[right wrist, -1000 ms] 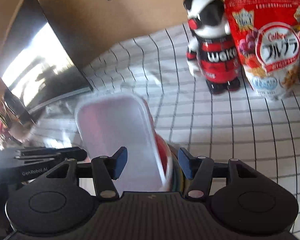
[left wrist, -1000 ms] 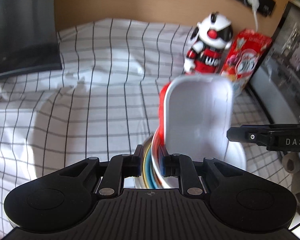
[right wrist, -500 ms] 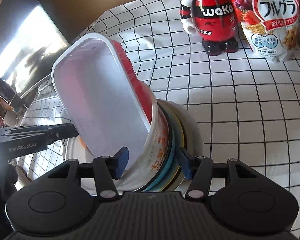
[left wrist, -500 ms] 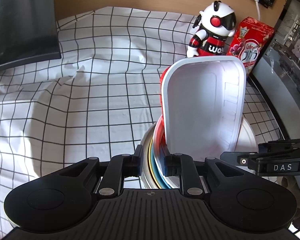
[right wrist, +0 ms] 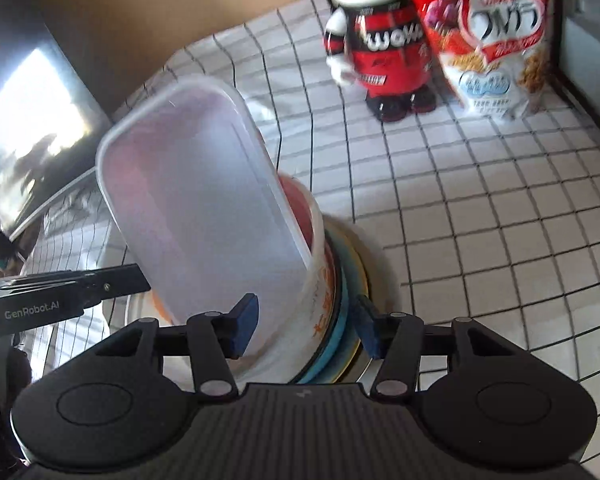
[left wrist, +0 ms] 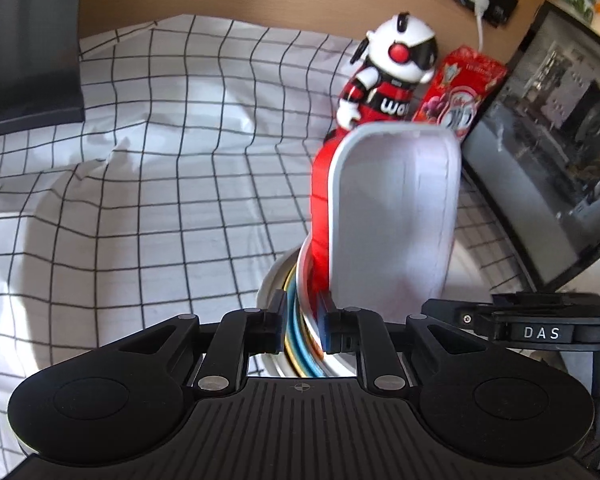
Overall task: Organize plates and bowls
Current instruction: 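Lower the white tray into the top bowl of the stack with both grippers, then open both grippers and pull them back from the tray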
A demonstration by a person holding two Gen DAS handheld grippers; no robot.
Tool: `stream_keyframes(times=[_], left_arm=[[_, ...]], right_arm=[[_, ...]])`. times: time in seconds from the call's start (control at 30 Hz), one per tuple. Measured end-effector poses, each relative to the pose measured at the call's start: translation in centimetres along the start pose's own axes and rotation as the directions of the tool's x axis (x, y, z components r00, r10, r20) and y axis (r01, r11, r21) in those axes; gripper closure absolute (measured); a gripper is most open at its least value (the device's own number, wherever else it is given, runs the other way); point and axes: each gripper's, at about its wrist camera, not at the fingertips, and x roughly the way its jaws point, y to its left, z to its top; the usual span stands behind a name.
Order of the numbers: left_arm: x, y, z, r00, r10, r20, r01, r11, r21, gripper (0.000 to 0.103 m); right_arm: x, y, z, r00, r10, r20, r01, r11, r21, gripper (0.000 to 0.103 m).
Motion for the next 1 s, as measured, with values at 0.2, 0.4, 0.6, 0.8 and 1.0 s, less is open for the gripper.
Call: stream_keyframes(times=[0.2, 0.4, 0.6, 0.8, 1.0], left_arm=[[-0.3, -0.1, 0.3, 0.999, -0.013, 0.029, 0.014, 1.0, -0.015, 0.086], [-0.6, -0.2, -0.5, 0.998, 0.025, 0.056, -0.021, 0.997, -0.068, 0.086], [-2.4, -1.8, -1.8, 0.987, 0.1, 0.13, -0.082, 0.987, -0.14, 0.086], [-5.2, -5.6, -5.5, 0.969, 0.146, 0.202, -0.114, 0.98, -0.162, 0.086], [-5.9, -9.4, -11.2, 0.955, 0.214, 0.206, -0.165, 0.958, -0.234, 0.088]], right_arm=[[-0.7, -1.5, 0.3, 0.999, -0.038, 0.028, 0.035, 0.996, 0.076, 0.051], [0.5, -2.3, -0.1, 1.0, -0.001, 0.019, 0.0, 0.997, 0.079, 0.05], [-1.2, -2.9, -1.1, 0.99, 0.094, 0.106, -0.099, 0.994, 0.046, 0.05], [-4.9, -3.0, -3.3, 0.978, 0.087, 0.19, -0.08, 0.996, -0.047, 0.047], [-7.7, -3.3, -7.7, 0.972, 0.103, 0.21, -0.082, 0.991, -0.105, 0.041]])
